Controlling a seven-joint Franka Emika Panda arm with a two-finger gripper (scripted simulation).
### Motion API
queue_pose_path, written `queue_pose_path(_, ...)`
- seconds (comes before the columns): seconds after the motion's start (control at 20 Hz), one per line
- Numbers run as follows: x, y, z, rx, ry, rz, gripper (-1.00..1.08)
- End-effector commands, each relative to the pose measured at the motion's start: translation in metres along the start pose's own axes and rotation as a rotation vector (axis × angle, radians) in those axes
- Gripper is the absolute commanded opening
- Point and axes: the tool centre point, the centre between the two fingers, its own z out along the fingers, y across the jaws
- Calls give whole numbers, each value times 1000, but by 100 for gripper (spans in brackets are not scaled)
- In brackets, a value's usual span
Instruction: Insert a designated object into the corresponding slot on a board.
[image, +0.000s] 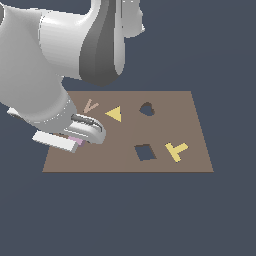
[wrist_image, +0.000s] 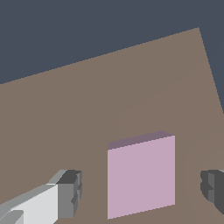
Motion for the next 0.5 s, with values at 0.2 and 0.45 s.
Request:
queue_pose_path(0.2,0,0,6,0,0,1,100)
queue_pose_path(0.45,1,0,20,1,1,2,100)
